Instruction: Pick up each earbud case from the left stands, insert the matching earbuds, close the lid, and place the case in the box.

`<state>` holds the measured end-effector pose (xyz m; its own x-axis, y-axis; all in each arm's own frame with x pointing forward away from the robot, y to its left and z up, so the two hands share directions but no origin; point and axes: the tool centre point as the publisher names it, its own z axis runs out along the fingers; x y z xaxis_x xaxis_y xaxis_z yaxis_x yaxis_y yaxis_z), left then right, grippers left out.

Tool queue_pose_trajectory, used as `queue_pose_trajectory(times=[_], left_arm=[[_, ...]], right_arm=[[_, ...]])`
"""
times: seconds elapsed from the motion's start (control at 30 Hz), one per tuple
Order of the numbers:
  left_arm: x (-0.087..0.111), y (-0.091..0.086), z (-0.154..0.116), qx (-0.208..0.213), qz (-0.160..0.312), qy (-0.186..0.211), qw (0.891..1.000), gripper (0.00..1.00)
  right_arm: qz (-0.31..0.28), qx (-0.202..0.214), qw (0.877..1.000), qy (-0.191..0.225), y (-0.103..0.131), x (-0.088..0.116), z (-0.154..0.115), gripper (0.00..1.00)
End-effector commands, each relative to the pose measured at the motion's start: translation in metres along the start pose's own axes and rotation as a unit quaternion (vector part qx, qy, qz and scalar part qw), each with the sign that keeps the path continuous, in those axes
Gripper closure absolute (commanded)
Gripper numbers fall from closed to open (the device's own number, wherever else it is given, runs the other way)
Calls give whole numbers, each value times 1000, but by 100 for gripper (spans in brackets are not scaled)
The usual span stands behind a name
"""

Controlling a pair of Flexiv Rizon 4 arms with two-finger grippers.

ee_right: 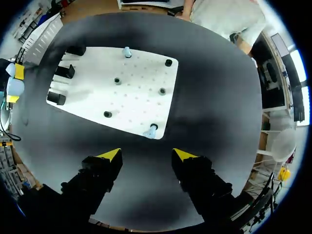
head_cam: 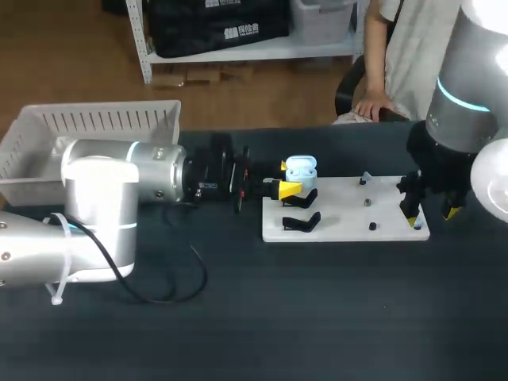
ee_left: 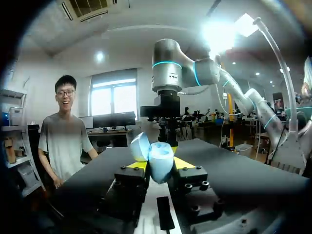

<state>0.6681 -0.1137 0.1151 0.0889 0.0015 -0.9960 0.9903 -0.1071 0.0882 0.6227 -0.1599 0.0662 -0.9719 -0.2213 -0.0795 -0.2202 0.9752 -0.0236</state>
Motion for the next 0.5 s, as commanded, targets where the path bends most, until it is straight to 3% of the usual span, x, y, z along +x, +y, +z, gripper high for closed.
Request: queue_pose_trajectory(times=[0.03,0.5], left_arm=[[1,0,0,-1,2,-2,1000,100],[1,0,0,-1,2,-2,1000,100]], right_arm=[[-5,12,1000,28,3,-9,6,38],[5,29,998,58,-3,-18,22,50]])
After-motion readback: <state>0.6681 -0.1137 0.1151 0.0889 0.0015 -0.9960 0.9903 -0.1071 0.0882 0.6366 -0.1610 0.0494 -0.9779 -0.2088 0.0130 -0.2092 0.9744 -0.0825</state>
